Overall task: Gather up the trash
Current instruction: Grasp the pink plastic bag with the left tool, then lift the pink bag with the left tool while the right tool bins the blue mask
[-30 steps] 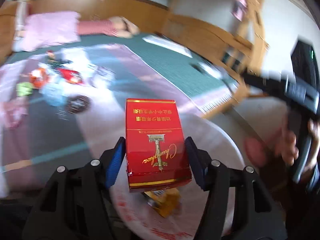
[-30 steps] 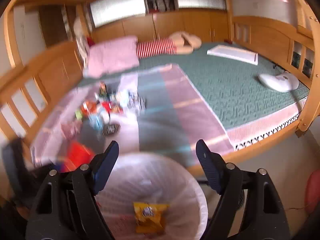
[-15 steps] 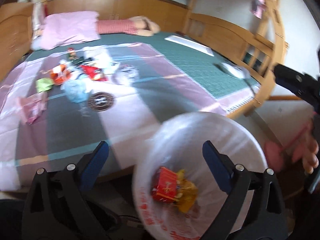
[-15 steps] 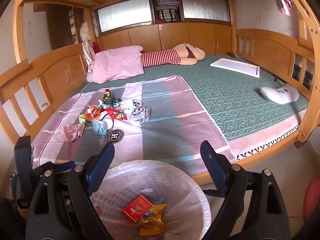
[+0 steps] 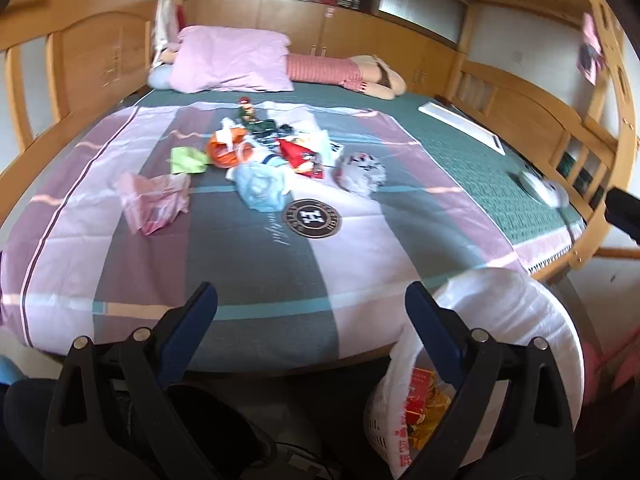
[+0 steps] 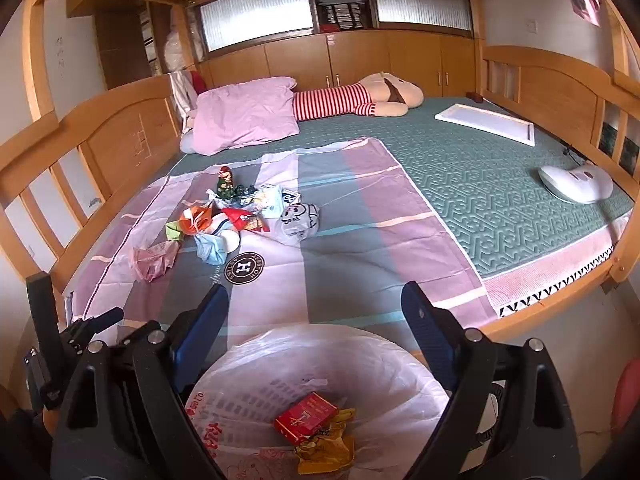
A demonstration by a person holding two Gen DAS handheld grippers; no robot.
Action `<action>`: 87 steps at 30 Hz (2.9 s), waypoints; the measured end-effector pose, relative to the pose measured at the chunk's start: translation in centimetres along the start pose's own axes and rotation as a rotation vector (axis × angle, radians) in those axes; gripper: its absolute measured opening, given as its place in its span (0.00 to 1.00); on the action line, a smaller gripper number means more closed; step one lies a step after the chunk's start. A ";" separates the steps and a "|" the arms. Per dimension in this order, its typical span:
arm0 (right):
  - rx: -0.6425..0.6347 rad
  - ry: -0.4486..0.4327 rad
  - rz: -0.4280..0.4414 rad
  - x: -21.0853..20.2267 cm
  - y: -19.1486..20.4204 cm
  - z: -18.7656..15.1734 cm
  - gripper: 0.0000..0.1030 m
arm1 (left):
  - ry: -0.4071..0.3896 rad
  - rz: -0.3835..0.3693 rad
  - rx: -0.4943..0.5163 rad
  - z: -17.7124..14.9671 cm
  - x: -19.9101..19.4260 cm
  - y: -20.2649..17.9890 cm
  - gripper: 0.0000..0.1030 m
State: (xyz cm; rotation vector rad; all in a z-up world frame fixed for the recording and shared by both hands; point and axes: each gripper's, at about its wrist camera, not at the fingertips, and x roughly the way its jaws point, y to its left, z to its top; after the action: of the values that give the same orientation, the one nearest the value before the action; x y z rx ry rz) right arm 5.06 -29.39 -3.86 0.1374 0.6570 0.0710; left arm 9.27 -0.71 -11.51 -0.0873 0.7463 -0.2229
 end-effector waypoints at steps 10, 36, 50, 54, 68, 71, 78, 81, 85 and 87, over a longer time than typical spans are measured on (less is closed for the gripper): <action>-0.015 0.017 -0.007 1.1 0.6 0.4 0.84 | -0.019 0.084 -0.100 1.3 0.6 4.7 0.92; -0.007 0.161 -0.062 8.5 0.8 1.3 0.84 | 0.197 0.304 -0.152 9.9 17.3 17.9 0.90; -0.237 0.296 0.194 24.6 16.1 5.9 0.84 | 0.143 0.152 -0.271 7.1 11.5 17.6 0.47; -0.378 0.335 0.054 30.9 20.9 4.3 0.84 | 0.111 0.170 -0.316 5.1 8.9 17.1 0.47; -0.345 0.432 0.094 32.8 20.8 2.2 0.26 | 0.107 0.177 -0.261 4.1 8.4 15.8 0.47; -0.323 0.410 0.137 30.3 20.2 3.0 0.26 | 0.088 0.172 -0.251 4.2 8.1 15.6 0.47; -0.289 0.351 0.244 23.2 19.5 3.2 0.26 | 0.061 0.153 -0.254 3.6 7.0 15.2 0.47; -0.277 0.318 0.281 20.3 18.8 3.4 0.26 | 0.044 0.137 -0.254 3.3 6.3 14.9 0.47; -0.254 0.281 0.321 16.8 17.7 3.6 0.26 | 0.004 0.057 -0.266 3.0 5.0 14.6 0.47; -0.245 0.261 0.326 15.3 17.1 3.7 0.26 | -0.030 0.028 -0.263 2.9 4.0 14.3 0.47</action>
State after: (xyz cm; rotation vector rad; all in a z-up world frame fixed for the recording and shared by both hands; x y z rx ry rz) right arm 19.08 -11.17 -7.62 -0.0033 0.8757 0.4879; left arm 16.49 12.25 -14.27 -0.3283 0.7438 -0.0954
